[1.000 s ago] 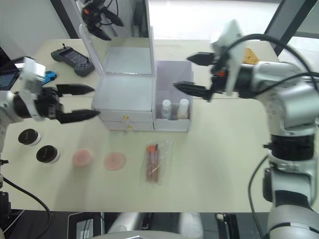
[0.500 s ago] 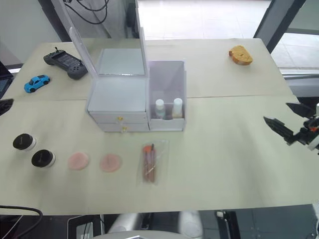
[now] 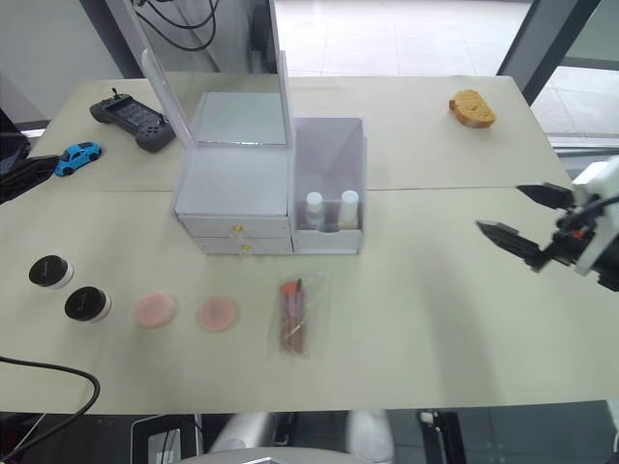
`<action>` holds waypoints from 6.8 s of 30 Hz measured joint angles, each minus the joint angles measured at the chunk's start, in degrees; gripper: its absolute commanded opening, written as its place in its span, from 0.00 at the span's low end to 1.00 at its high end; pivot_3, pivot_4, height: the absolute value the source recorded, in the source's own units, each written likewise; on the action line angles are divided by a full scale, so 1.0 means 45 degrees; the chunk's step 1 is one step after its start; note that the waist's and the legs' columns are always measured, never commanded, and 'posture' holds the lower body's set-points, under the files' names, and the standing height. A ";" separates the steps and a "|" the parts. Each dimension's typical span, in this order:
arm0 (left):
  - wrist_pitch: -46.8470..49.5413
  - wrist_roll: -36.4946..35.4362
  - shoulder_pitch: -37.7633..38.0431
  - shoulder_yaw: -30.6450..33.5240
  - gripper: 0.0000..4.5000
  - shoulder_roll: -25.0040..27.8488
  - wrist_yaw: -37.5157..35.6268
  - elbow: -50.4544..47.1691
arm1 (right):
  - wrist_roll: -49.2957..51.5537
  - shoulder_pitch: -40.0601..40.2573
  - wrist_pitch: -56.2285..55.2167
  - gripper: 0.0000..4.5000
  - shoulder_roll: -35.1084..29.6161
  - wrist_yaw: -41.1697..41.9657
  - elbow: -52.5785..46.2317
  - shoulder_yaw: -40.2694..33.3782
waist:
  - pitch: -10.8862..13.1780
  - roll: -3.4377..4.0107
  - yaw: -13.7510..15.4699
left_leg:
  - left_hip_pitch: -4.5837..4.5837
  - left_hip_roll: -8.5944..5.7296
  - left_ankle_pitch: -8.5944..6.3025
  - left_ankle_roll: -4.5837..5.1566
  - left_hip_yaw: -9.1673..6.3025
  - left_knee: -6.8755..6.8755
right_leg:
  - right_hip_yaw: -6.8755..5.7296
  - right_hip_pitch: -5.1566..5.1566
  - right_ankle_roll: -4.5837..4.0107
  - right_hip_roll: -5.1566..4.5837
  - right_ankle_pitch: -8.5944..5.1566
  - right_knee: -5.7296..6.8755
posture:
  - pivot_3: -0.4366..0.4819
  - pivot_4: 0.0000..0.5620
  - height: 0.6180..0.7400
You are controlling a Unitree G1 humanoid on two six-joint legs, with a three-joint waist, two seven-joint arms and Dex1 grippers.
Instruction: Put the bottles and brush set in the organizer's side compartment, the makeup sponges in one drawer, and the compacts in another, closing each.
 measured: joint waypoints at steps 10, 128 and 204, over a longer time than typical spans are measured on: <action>0.7044 -0.3817 0.1502 -0.1886 0.72 -0.0279 -0.0816 -1.0808 | 0.4487 -0.2406 0.4485 1.00 0.0310 -0.2755 -0.5040 0.2227 | 0.0000 0.0000 -0.0005 | -0.0012 0.0013 -0.0006 0.0005 -0.0038 0.0007 | -0.0005 0.0030 0.0000 0.0004 0.0000 -0.0068 | 0.48 0.27 0.95; 0.9851 -0.9215 0.7525 -0.0155 0.00 -0.2576 0.5420 -1.6076 | -0.3904 -1.4512 -0.8562 0.00 0.7959 0.3434 1.7071 0.7221 | -0.0149 0.0084 -0.0372 | 0.0264 0.0033 0.0000 -0.0027 0.0028 -0.0363 | 0.0303 0.0026 -0.0018 0.0228 0.0112 -0.0335 | 0.48 0.27 0.95; 0.9779 -0.9140 0.6402 0.0013 0.00 -0.2341 0.4725 -1.4472 | -0.9559 -1.6394 -0.9873 0.01 0.8326 0.1279 1.7204 0.8140 | -0.0133 0.0116 -0.0775 | 0.0189 0.0015 0.0000 -0.0033 -0.0004 -0.0278 | 0.0257 -0.0105 -0.0028 0.0232 0.0117 -0.0129 | 0.48 0.27 0.95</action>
